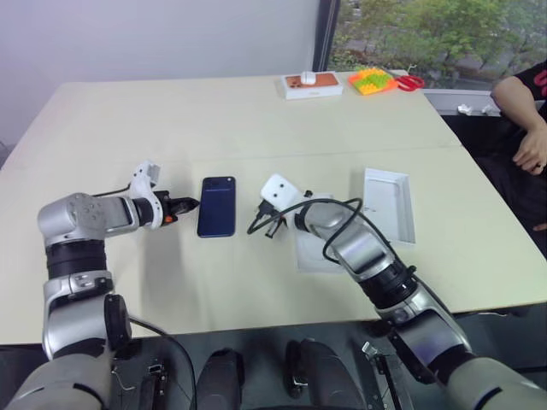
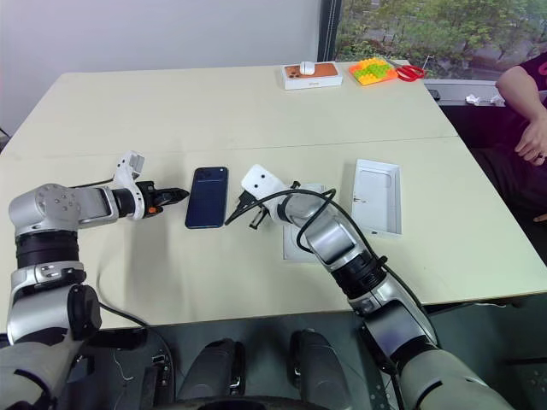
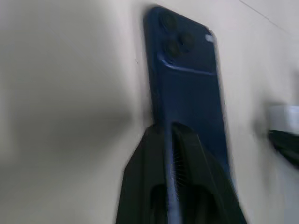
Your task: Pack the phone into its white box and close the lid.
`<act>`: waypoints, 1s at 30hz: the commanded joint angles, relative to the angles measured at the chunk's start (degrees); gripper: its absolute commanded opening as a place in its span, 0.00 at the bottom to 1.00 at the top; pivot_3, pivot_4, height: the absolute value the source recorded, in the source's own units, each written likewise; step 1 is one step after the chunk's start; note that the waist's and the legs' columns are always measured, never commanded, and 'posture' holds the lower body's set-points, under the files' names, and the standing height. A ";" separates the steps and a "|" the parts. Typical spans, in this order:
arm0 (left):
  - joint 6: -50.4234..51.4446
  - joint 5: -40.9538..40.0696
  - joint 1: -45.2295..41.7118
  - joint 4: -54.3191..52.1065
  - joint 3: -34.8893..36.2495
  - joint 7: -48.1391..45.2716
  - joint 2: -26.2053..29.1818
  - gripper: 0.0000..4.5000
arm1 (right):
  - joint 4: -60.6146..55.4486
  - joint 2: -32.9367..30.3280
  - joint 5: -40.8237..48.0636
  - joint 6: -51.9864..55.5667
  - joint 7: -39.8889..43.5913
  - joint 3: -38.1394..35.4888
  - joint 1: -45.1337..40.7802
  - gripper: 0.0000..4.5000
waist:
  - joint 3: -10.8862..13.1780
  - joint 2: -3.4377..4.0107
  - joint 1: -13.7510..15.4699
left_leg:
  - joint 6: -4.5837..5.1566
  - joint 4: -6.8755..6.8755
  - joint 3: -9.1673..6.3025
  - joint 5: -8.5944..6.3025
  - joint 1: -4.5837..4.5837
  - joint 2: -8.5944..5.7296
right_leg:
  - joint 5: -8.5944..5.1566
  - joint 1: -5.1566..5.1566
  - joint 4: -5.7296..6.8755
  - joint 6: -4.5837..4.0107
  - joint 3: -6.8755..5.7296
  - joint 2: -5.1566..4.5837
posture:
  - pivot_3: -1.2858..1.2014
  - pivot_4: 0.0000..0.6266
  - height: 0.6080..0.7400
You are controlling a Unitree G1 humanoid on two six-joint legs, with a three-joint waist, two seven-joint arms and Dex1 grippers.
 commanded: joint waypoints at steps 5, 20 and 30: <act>4.33 -2.95 -3.26 6.30 9.51 2.77 0.25 0.91 | 0.00 1.75 -2.16 -5.23 1.48 1.30 -0.31 0.00 | 0.00 -0.01 -0.04 | -0.01 0.00 -0.01 0.01 0.03 0.00 | 0.00 -0.01 0.05 0.00 0.00 0.00 | 0.52 0.24 1.00; 14.64 -3.48 -0.12 1.30 1.17 1.10 -2.78 0.99 | 8.08 7.48 -5.02 -10.57 4.36 3.80 -2.34 0.00 | -0.04 -0.03 0.03 | -0.23 0.00 -0.02 0.12 0.16 -0.02 | 0.01 0.00 0.33 -0.02 0.04 -0.07 | 0.52 0.24 1.00; 15.05 -5.03 0.65 0.89 5.14 1.12 -5.35 0.99 | 7.92 9.22 -4.75 -11.35 7.24 3.97 -0.92 0.00 | -0.10 -0.07 0.02 | -0.35 0.00 -0.06 0.19 0.30 -0.04 | 0.01 0.11 0.40 -0.01 0.06 -0.09 | 0.52 0.24 1.00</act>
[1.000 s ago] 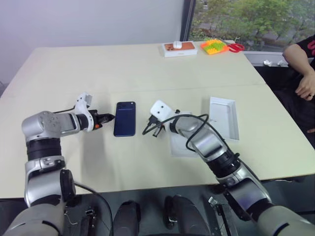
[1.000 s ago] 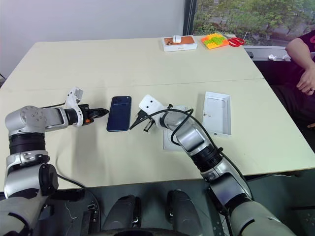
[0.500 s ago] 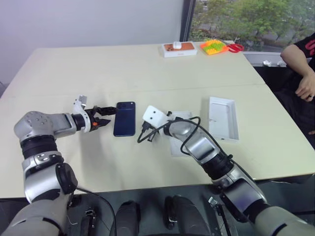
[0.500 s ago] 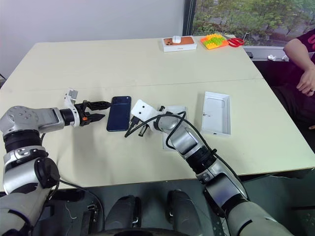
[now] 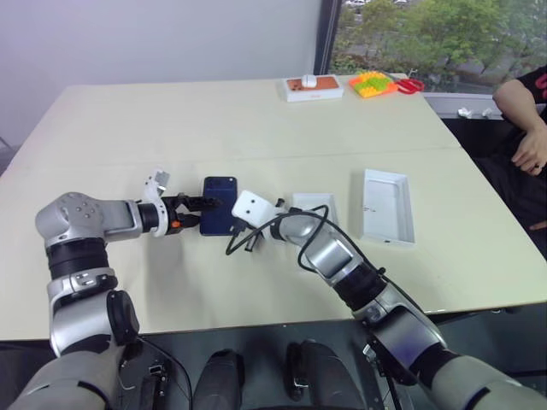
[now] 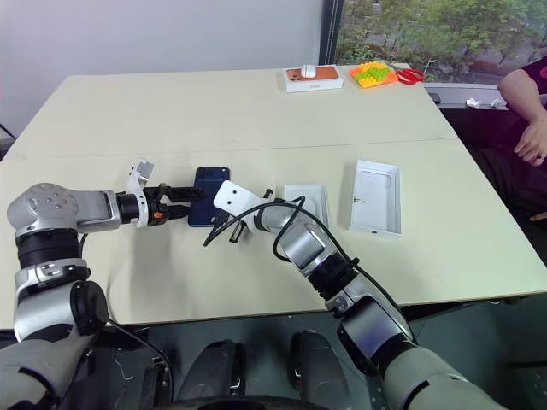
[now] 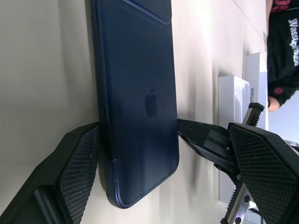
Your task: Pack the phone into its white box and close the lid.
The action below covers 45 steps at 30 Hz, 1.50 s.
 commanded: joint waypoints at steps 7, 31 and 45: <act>2.73 -4.35 2.94 0.00 2.24 1.55 -3.63 0.99 | -2.77 2.17 0.07 -0.63 1.86 0.55 1.19 0.00 | -0.01 -0.02 0.03 | -0.01 0.00 -0.02 0.00 -0.02 0.01 | 0.00 0.00 -0.01 0.00 0.00 -0.06 | 0.52 0.24 1.00; 1.85 -4.13 2.46 1.30 4.83 2.40 0.41 0.39 | -22.66 -8.01 -0.56 7.95 5.78 -1.32 7.42 0.00 | 0.01 -0.04 -0.04 | -0.04 -0.04 -0.03 0.01 -0.21 -0.05 | -0.01 -0.23 -0.02 0.01 -0.01 0.02 | 0.52 0.24 1.00; -0.16 -4.43 3.35 1.89 3.19 -1.23 1.57 0.00 | -35.86 -12.90 3.56 15.27 8.15 -3.67 9.45 0.00 | 0.01 -0.06 -0.11 | -0.08 -0.07 -0.01 0.04 -0.19 -0.02 | -0.06 -0.25 -0.05 0.08 -0.02 0.05 | 0.52 0.24 1.00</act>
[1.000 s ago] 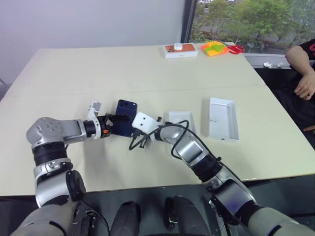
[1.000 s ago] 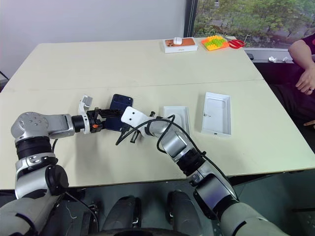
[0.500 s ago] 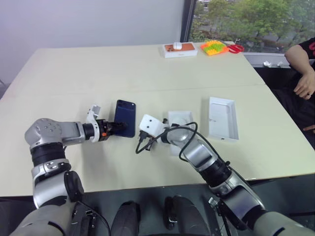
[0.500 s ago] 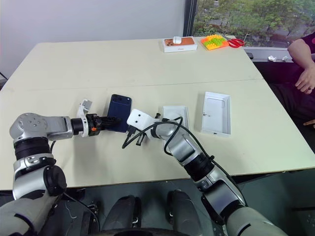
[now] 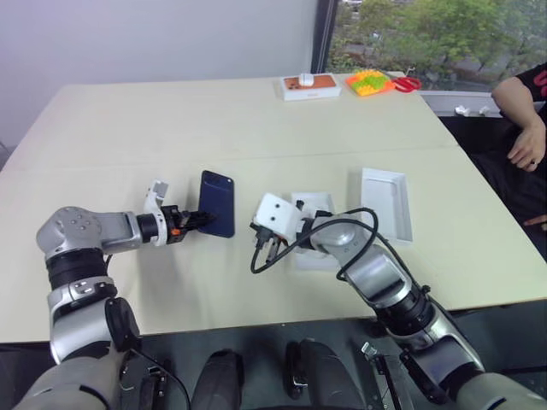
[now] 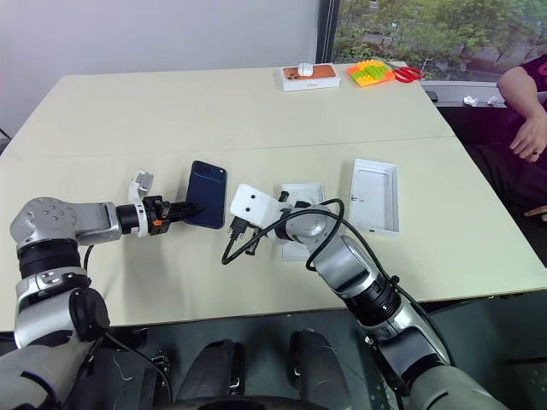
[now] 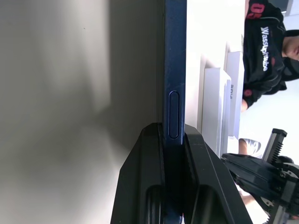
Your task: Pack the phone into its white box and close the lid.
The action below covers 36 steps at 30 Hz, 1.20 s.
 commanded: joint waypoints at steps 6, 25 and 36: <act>1.47 -3.04 1.17 -6.96 1.95 -1.41 -0.56 0.00 | -10.25 -4.06 3.96 2.80 0.68 -5.00 2.71 0.00 | 0.01 0.00 0.09 | 0.00 -0.03 0.00 0.00 -0.03 0.02 | 0.00 -0.01 -0.07 0.00 0.00 0.01 | 0.52 0.24 1.00; 2.34 -35.45 -3.71 -19.97 -6.40 31.83 -17.95 0.00 | -23.36 -20.66 18.06 5.23 3.60 -25.59 15.45 0.00 | 0.11 -0.15 0.48 | 0.01 -0.16 0.02 -0.01 -0.17 -0.01 | -0.06 0.04 -0.44 0.13 -0.05 0.07 | 0.52 0.24 1.00; -15.77 -67.46 4.98 -20.00 -17.16 73.51 -26.02 0.00 | -25.97 -25.68 21.14 4.98 3.42 -30.17 22.04 0.00 | 0.16 -0.22 0.82 | -0.02 -0.16 -0.04 0.00 -0.14 0.00 | -0.06 0.07 -0.47 0.14 0.02 -0.02 | 0.52 0.24 1.00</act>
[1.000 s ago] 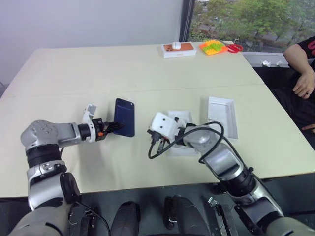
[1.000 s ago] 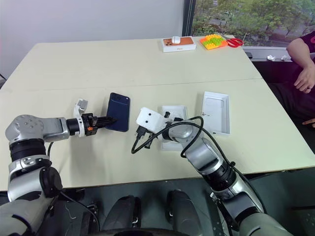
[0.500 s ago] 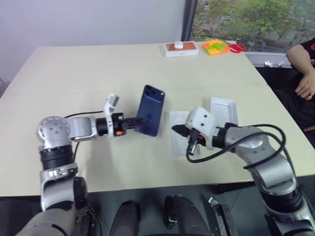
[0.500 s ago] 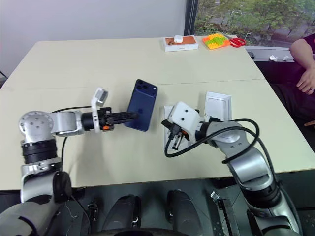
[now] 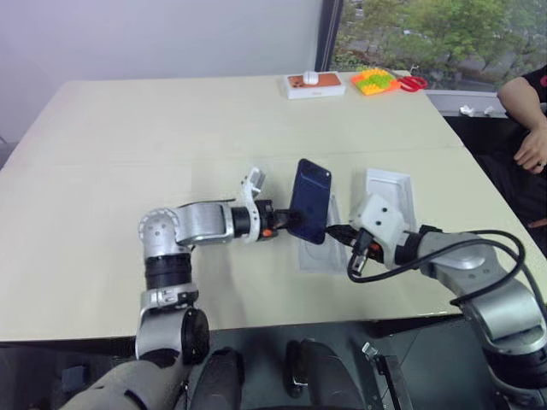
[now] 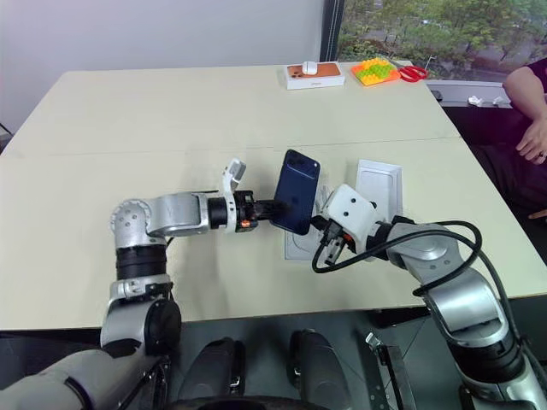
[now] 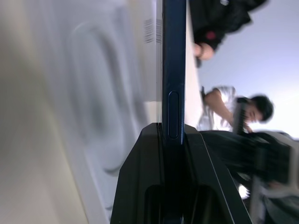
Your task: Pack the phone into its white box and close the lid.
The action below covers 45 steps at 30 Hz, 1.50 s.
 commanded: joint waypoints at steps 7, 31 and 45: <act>-14.12 -14.41 3.33 -7.43 -7.61 12.66 -3.08 0.00 | -3.10 -4.09 2.82 -1.18 -0.10 -4.82 3.26 0.00 | 0.01 -0.01 1.25 | -0.10 0.03 0.00 0.06 0.19 -0.20 | 0.02 0.28 -0.03 -0.04 -0.13 0.06 | 0.52 0.24 1.00; -8.84 -14.41 0.19 -2.27 -15.50 9.05 1.35 0.00 | -2.29 -5.49 3.79 -1.95 -1.71 -4.65 3.42 0.00 | 0.02 -0.03 1.21 | -0.03 0.04 -0.11 0.02 0.07 -0.38 | 0.01 0.37 -0.35 0.03 -0.18 -0.03 | 0.52 0.24 1.00; -9.08 -14.41 -0.53 -2.33 -15.43 6.20 2.53 0.80 | -2.22 -6.13 3.56 -2.34 -2.07 -4.18 3.64 0.00 | 0.02 -0.03 1.20 | -0.02 0.03 -0.11 0.02 0.07 -0.38 | 0.01 0.37 -0.35 0.03 -0.18 -0.03 | 0.52 0.24 1.00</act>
